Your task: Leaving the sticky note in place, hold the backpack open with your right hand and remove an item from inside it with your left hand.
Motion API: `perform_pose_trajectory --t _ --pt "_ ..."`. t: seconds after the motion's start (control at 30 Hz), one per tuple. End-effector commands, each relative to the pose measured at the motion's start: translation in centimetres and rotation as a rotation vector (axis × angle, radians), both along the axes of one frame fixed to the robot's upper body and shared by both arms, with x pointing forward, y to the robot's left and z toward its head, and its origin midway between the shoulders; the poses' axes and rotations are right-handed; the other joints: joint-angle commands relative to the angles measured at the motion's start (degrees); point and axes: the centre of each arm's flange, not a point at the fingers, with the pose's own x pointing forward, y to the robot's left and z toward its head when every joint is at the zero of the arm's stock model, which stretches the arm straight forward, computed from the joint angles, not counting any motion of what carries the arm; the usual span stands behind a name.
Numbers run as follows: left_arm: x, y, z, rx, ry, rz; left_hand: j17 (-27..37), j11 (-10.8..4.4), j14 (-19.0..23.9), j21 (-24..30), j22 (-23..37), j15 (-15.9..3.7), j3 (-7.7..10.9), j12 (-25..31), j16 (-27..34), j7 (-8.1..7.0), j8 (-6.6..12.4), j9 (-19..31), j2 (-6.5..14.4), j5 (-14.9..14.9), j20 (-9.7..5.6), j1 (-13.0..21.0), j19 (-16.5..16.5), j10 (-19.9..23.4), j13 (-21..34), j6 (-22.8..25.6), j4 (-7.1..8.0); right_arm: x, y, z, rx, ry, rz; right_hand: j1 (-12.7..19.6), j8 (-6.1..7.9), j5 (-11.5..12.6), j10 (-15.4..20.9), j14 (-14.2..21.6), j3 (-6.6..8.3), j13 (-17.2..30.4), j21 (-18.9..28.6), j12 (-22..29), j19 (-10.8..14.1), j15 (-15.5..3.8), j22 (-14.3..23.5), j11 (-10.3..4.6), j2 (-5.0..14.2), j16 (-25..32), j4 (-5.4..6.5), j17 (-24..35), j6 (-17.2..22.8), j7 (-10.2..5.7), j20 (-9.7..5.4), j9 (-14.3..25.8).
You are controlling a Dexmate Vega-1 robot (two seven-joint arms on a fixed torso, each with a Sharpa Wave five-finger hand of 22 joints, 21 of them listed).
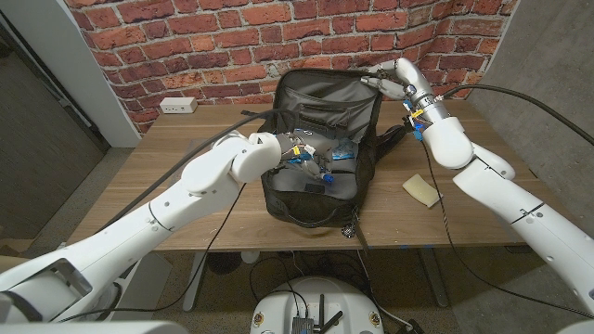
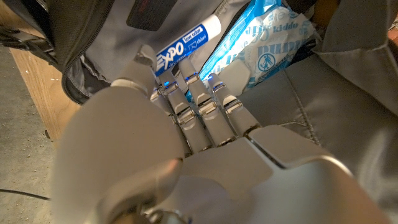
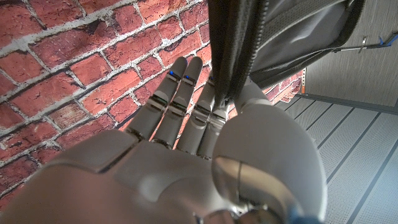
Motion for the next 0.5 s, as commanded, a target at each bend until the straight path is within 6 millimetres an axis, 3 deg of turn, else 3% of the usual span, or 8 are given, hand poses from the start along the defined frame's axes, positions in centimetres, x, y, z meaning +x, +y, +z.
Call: perform_pose_trajectory --t 0.03,0.5 --pt "-1.4 0.7 0.5 -0.013 0.016 0.033 0.2 0.0 0.6 0.1 0.2 -4.32 0.58 0.2 0.0 0.31 0.15 0.1 1.4 0.3 -8.37 0.8 0.7 0.8 0.2 0.8 0.35 0.3 0.3 0.1 0.001 0.003 0.002 0.2 0.15 0.5 0.2 0.6 0.28 0.2 0.5 -0.1 -0.4 -6.8 0.1 0.16 0.61 -0.2 0.35 0.1 1.0 -0.44 -4.64 0.1" --pt "-2.6 1.3 1.0 -0.011 0.008 0.084 0.3 0.01 0.9 0.2 0.2 -4.33 0.58 0.2 0.1 0.35 0.03 0.0 1.4 0.3 -8.35 0.8 0.7 0.9 0.2 0.8 0.37 0.5 0.6 0.2 -0.004 0.004 0.007 0.1 0.08 0.5 0.3 0.7 0.19 0.2 0.5 -0.1 -0.5 -6.74 0.1 0.17 0.58 -0.2 0.42 0.2 1.0 -0.43 -4.6 0.1"
